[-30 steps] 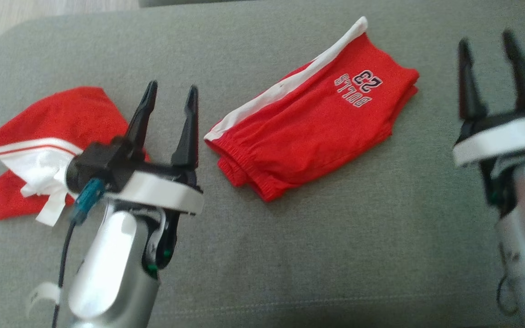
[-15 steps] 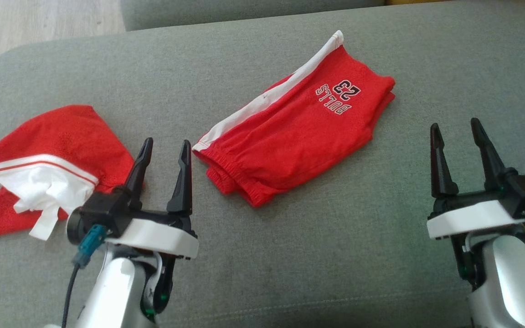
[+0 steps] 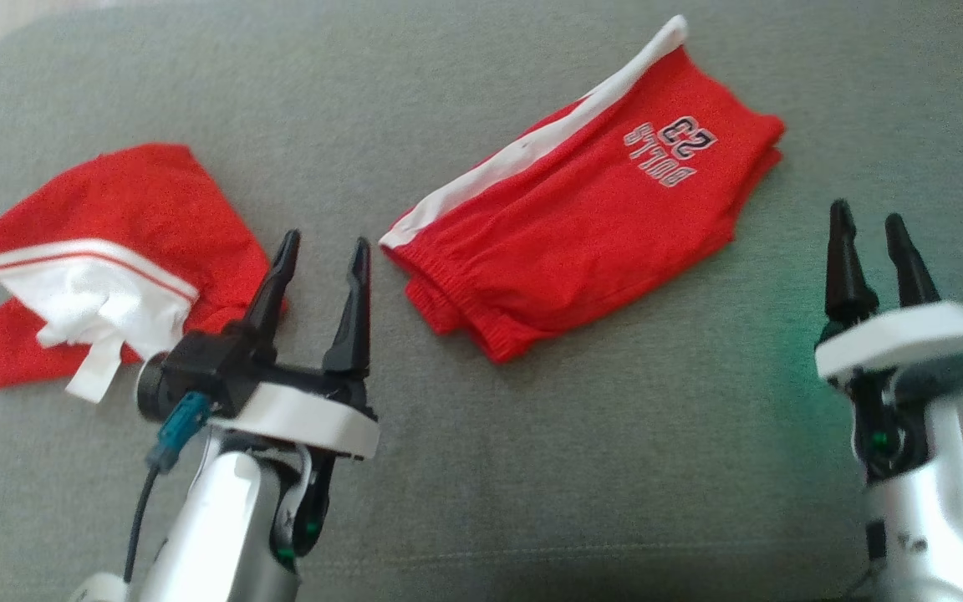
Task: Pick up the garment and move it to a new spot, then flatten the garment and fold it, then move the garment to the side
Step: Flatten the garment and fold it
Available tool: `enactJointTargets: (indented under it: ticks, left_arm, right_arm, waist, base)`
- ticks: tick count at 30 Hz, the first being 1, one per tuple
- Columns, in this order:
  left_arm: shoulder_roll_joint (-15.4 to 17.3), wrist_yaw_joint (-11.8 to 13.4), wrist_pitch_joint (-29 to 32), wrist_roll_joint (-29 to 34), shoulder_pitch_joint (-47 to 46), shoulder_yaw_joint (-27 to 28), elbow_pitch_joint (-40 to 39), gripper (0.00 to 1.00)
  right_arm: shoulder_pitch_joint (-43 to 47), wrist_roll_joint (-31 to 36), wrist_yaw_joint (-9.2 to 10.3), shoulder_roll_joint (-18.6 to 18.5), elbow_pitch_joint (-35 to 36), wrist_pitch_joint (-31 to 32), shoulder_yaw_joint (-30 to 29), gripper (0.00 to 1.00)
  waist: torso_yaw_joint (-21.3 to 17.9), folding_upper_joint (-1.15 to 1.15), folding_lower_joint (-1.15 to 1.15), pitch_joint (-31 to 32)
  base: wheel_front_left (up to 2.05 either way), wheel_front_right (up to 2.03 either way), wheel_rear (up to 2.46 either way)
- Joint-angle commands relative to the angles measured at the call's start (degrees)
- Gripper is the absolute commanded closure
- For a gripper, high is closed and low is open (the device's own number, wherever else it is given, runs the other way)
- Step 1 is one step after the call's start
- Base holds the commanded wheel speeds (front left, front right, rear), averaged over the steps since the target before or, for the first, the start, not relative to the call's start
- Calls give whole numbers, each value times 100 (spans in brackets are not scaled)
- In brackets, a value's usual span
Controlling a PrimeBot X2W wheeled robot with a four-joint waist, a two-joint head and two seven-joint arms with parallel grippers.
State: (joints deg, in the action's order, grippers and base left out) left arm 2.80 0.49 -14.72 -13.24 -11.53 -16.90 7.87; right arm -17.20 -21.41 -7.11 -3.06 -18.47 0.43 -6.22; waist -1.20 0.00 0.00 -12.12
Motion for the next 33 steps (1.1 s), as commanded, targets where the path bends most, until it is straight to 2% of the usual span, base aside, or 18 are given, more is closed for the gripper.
enactJointTargets:
  ticks: [1,4,9,20,31,32,33]
  left_arm:
    - [9,-18,-28,-12,-301,104,-150,0]
    - [9,-14,-28,-46,-408,39,-128,0]
    - [9,9,-28,-127,-522,-66,-98,0]
    - [9,91,-28,-226,-657,-51,-167,0]
    - [8,143,-28,-302,-751,-146,-206,0]
    - [8,148,-28,-305,-756,-145,-204,0]
    - [8,150,-28,-306,-759,-142,-197,0]
  right_arm:
    - [-360,-243,-37,14,66,138,106,0]
    - [-684,-886,-37,16,-255,395,26,0]
    - [-1224,-1312,-37,17,-969,612,-275,0]
    - [-2240,-769,-37,18,-2692,733,-1233,0]
    - [-3178,-353,-37,18,-3910,774,-1538,0]
    - [-3241,-318,-37,18,-3998,756,-1544,69]
    - [-3296,-279,-37,18,-4079,725,-1551,100]
  waist:
    - [204,0,0,-206]
    - [381,0,0,-365]
    - [666,0,0,-545]
    - [1102,0,0,-721]
    - [1233,0,0,-889]
    - [1227,0,0,-893]
    - [1217,0,0,-893]
  base:
    - [0,0,0]
    - [0,0,0]
    - [0,0,0]
    - [0,0,0]
    - [0,0,0]
    - [0,0,0]
    - [0,0,0]
